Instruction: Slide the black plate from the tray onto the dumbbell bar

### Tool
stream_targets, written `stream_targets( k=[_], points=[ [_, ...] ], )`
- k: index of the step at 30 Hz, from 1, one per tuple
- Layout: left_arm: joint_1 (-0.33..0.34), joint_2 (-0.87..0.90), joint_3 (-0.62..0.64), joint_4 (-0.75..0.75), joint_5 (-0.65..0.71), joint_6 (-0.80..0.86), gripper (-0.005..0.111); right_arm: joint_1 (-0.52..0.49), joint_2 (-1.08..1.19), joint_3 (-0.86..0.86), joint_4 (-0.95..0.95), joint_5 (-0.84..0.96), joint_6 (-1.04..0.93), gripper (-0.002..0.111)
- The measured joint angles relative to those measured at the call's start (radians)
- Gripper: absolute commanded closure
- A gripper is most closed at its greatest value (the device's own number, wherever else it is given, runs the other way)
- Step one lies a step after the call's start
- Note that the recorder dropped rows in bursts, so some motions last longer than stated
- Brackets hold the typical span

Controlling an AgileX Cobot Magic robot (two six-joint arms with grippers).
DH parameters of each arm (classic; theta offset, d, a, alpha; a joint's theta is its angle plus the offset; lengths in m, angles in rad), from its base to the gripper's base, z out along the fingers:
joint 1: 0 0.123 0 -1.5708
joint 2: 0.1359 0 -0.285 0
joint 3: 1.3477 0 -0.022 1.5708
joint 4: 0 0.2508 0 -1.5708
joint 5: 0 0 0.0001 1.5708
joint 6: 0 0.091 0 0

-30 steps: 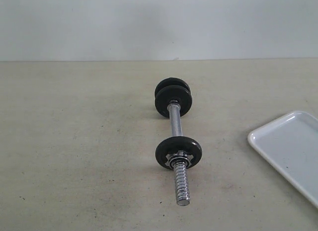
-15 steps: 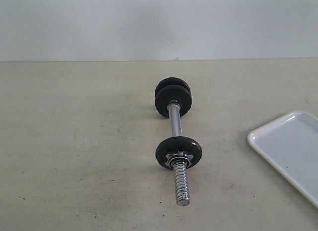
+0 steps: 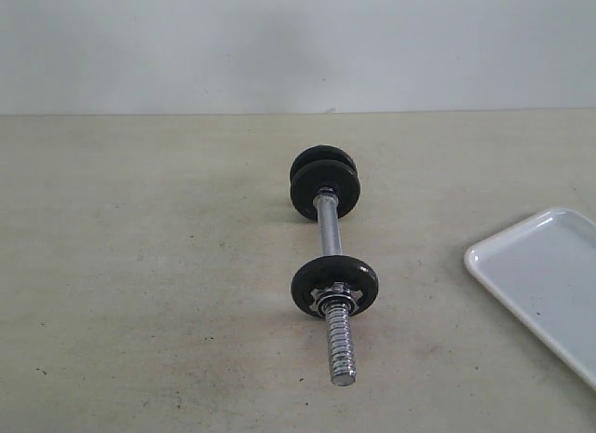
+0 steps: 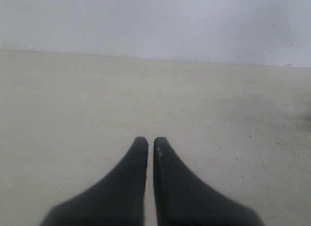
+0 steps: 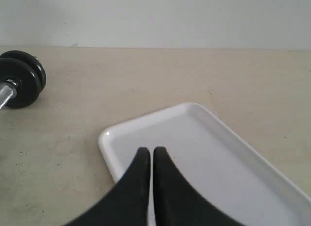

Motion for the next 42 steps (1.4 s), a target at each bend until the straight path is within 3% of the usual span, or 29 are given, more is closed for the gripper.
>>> stream_targets(
  k=[25,42],
  points=[
    [0.000,0.000,0.000,0.004,0.000,0.000,0.102,0.000,0.000,0.000,0.000,0.000,0.000,0.108],
    [-0.035,0.000,0.000,0.004,0.000,0.000,0.102,0.000,0.000,0.000,0.000,0.000,0.000,0.108]
  ],
)
